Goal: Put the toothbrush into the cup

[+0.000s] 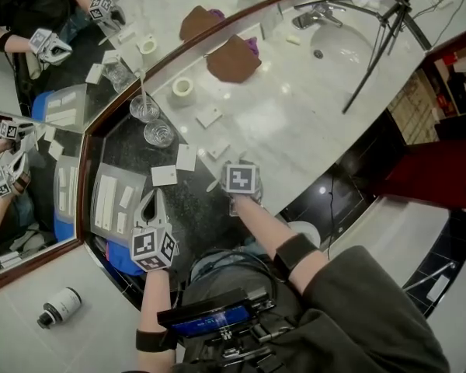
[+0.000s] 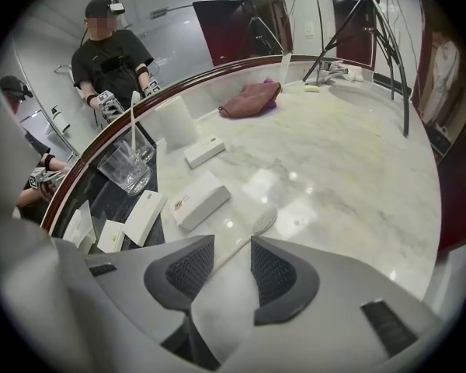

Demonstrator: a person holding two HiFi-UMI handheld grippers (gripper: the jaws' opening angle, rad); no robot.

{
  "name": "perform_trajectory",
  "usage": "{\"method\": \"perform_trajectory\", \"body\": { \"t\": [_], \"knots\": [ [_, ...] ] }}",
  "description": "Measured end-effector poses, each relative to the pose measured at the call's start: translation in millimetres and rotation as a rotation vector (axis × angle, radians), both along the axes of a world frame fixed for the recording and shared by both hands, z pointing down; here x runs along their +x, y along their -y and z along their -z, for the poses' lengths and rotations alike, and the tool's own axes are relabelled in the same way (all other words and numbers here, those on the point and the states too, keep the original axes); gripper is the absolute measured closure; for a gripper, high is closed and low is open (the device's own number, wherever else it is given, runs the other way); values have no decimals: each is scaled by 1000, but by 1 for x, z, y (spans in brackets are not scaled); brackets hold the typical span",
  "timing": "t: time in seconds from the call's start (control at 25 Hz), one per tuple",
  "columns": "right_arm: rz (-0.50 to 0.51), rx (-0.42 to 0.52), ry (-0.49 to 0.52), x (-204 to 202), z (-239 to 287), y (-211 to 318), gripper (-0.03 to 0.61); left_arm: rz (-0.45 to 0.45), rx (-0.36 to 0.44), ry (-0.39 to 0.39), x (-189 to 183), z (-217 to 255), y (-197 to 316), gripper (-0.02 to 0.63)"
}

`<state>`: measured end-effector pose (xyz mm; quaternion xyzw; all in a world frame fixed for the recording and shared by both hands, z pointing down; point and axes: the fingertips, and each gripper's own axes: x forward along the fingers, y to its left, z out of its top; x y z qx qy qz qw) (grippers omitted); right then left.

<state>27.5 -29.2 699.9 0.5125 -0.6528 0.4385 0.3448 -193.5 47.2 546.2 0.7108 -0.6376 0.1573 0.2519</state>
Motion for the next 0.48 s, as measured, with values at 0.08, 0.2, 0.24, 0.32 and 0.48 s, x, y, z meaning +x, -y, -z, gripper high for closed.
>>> {"method": "perform_trajectory", "body": {
  "t": [0.08,0.2,0.24,0.32,0.48],
  "knots": [
    [9,4,-21,1,-3,2,405,0,-4,2,-1,-1,2,612],
    [13,-3,-44,2,-5,2,410,3,-8,-1,-3,-4,3,612],
    [15,-9,-50,2,-5,1,411,4,-10,-2,-3,-6,3,612],
    [17,-13,-48,1,-9,-1,413,5,-14,-4,-3,-7,1,612],
    [13,-31,-32,3,-17,-5,522,3,-17,-6,-1,-8,0,612]
  ]
}}
